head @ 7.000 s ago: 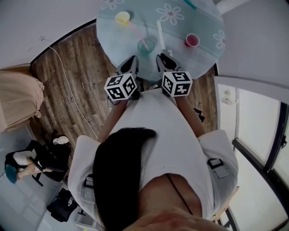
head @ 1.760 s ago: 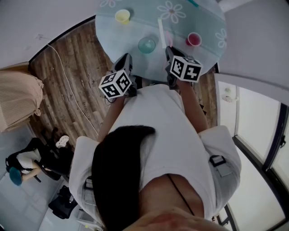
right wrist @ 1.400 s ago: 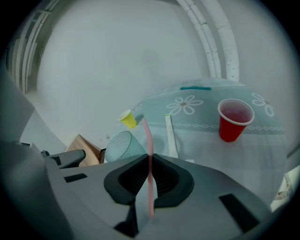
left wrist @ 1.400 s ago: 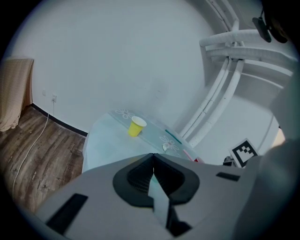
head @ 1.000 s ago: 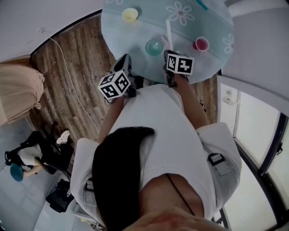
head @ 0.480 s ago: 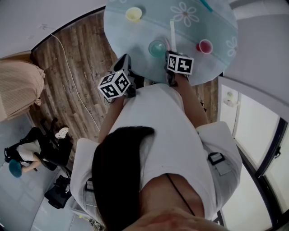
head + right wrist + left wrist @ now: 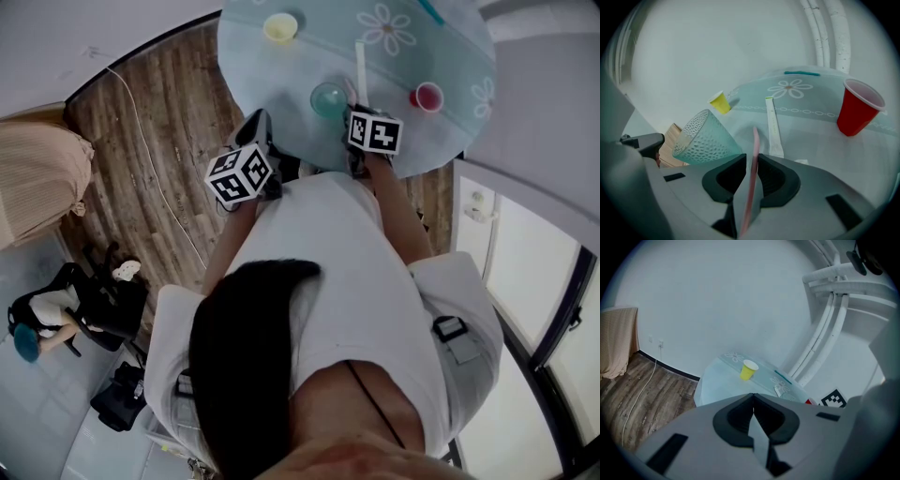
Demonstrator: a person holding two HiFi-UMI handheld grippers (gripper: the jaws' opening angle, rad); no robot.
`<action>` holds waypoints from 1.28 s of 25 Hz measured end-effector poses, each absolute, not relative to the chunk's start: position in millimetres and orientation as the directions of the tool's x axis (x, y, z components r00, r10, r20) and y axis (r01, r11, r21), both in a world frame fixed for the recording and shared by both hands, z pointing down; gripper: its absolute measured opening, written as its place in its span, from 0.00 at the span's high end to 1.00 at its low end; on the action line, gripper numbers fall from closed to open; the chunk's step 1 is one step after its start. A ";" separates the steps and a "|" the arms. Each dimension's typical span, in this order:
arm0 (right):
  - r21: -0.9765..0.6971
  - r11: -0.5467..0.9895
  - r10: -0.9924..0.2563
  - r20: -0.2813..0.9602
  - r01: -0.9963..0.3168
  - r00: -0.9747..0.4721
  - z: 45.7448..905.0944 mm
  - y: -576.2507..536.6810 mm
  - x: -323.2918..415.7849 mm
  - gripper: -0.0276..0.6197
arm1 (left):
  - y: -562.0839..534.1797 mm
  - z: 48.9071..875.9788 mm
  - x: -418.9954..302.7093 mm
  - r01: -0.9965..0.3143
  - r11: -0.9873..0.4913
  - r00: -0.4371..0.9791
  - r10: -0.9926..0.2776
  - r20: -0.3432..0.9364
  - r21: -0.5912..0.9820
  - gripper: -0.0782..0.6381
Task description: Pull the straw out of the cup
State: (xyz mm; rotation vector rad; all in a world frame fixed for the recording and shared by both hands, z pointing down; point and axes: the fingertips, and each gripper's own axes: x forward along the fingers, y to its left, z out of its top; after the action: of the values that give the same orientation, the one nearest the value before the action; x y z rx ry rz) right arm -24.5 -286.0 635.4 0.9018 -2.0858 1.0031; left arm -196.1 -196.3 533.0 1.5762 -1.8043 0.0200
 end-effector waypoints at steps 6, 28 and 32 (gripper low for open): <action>-0.375 0.474 -0.311 0.775 -0.797 -0.550 630.3 -286.8 -20.0 0.77 | -195.4 532.7 -195.1 -0.866 0.243 0.018 -0.859 0.512 0.438 0.88; -0.301 0.516 -0.497 0.657 -0.802 -0.567 563.6 -281.0 17.4 0.75 | -190.9 518.3 -162.0 -0.868 0.159 0.068 -0.900 0.430 0.471 0.88; -0.297 0.527 -0.532 0.616 -0.797 -0.581 543.9 -275.1 22.1 0.75 | -189.3 515.1 -150.6 -0.873 0.139 0.081 -0.904 0.419 0.468 0.88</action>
State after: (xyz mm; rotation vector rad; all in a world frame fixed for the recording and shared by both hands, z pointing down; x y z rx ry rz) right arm 22.1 -275.1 543.9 1.0837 -2.3145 0.7830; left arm -150.6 -189.3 515.1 1.7129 -1.7702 -0.0628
